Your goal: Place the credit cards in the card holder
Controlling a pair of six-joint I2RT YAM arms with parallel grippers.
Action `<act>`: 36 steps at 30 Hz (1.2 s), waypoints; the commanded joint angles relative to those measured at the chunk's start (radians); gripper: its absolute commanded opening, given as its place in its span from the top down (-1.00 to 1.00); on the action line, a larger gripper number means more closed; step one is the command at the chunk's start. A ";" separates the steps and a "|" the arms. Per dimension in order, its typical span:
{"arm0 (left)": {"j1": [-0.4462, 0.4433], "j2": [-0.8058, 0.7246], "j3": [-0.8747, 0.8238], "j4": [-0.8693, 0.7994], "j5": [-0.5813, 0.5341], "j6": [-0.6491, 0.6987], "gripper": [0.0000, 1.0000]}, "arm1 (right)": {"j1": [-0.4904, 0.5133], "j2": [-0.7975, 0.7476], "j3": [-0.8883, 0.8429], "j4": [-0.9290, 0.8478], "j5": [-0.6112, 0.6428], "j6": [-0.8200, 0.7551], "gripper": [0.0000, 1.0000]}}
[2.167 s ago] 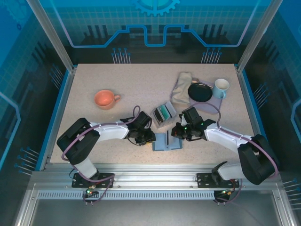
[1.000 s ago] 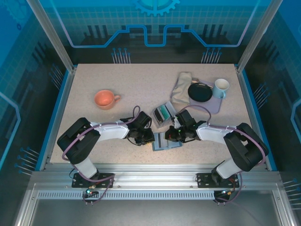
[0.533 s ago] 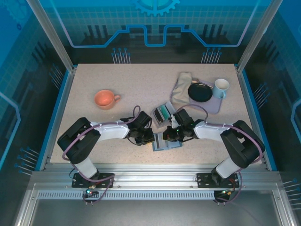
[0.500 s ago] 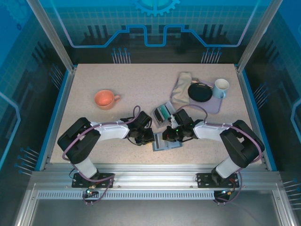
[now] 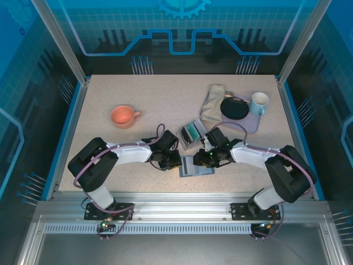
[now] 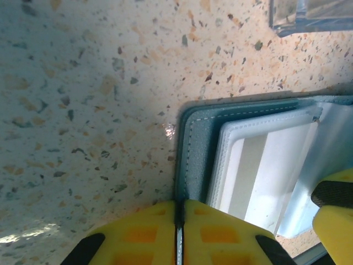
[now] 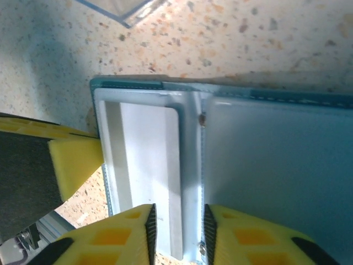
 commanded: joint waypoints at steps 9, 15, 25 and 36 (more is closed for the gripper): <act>-0.014 -0.002 0.011 -0.065 -0.048 0.046 0.76 | 0.042 0.096 0.079 -0.018 -0.031 -0.008 0.81; -0.006 -0.094 0.011 -0.160 -0.112 0.076 0.42 | 0.008 -0.067 0.164 -0.196 0.037 -0.107 0.47; 0.026 -0.178 0.045 -0.145 -0.089 0.068 0.19 | 0.022 0.132 0.604 -0.520 0.360 -0.365 0.37; 0.149 -0.239 0.010 -0.087 -0.060 0.000 0.01 | 0.094 0.446 0.944 -0.664 0.493 -0.484 0.36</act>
